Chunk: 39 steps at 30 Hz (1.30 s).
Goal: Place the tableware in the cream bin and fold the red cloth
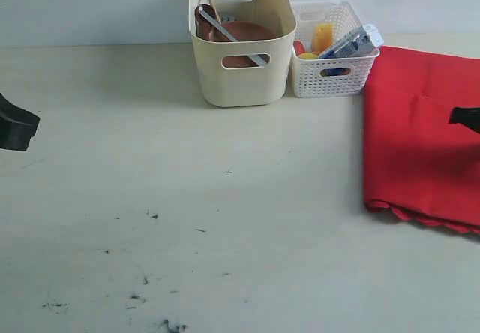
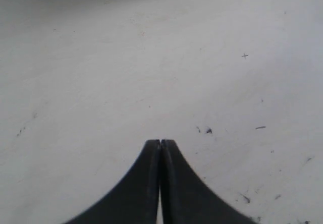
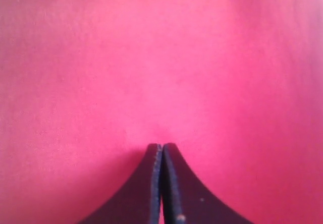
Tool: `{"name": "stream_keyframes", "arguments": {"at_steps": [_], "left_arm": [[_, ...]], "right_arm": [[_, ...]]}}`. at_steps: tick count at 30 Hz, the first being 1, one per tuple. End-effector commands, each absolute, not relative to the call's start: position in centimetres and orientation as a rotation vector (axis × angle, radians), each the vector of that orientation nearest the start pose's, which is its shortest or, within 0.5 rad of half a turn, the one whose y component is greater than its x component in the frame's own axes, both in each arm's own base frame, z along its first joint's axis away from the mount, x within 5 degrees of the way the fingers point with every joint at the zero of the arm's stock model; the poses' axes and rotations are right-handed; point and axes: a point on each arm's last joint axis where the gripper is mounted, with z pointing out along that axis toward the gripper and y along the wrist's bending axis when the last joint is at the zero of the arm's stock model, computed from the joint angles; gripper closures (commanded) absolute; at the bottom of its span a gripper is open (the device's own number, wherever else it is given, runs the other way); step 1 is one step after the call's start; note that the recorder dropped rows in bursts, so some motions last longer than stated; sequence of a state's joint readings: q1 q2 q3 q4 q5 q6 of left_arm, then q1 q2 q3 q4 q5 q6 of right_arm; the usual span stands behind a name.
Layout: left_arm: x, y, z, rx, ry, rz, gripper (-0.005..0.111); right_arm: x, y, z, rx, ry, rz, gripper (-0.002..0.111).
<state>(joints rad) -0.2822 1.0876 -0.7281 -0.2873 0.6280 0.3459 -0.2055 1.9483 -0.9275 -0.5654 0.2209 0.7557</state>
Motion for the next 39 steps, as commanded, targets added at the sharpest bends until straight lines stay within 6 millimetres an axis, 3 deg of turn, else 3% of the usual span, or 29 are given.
{"name": "stream_keyframes", "arguments": {"at_steps": [1,3,6,9,10,12,16,21,26,31,35,39], "left_arm": [[19.2,-7.1,27.4,0.551,2.414,-0.283,0.104],[19.2,-7.1,27.4,0.553,2.42,-0.284,0.104],[19.2,-7.1,27.4,0.552,2.423,-0.285,0.104],[19.2,-7.1,27.4,0.552,2.423,-0.285,0.104],[19.2,-7.1,27.4,0.552,2.423,-0.285,0.104],[19.2,-7.1,27.4,0.553,2.423,-0.283,0.104],[19.2,-7.1,27.4,0.553,2.419,-0.28,0.104],[19.1,-7.0,27.3,0.567,2.427,-0.268,0.104],[19.1,-7.0,27.3,0.568,2.429,-0.268,0.104],[19.0,-7.0,27.2,0.57,2.443,-0.272,0.104],[19.0,-7.0,27.2,0.572,2.445,-0.272,0.104],[19.0,-7.0,27.2,0.572,2.445,-0.272,0.104]], "right_arm": [[36.3,-8.6,9.1,0.479,2.631,-0.179,0.108],[37.8,-9.0,9.3,0.439,2.611,-0.195,0.108],[40.3,-10.2,11.5,0.521,2.584,-0.275,0.108],[40.1,-11.1,14.1,0.692,2.548,-0.322,0.108],[39.3,-11.9,14.4,0.837,2.537,-0.342,0.108],[37.4,-12.2,13.2,0.972,2.577,-0.375,0.108],[35.2,-10.8,10.0,0.941,2.616,-0.271,0.108],[37.6,-10.0,10.2,0.73,2.43,-0.043,0.108],[39.2,-10.3,9.1,0.734,2.42,-0.033,0.108],[39.7,-11.1,10.2,0.783,2.443,-0.123,0.108],[39.1,-11.8,12.6,0.904,2.397,-0.16,0.108],[38.4,-12.2,13.1,1.005,2.404,-0.224,0.108]]}}
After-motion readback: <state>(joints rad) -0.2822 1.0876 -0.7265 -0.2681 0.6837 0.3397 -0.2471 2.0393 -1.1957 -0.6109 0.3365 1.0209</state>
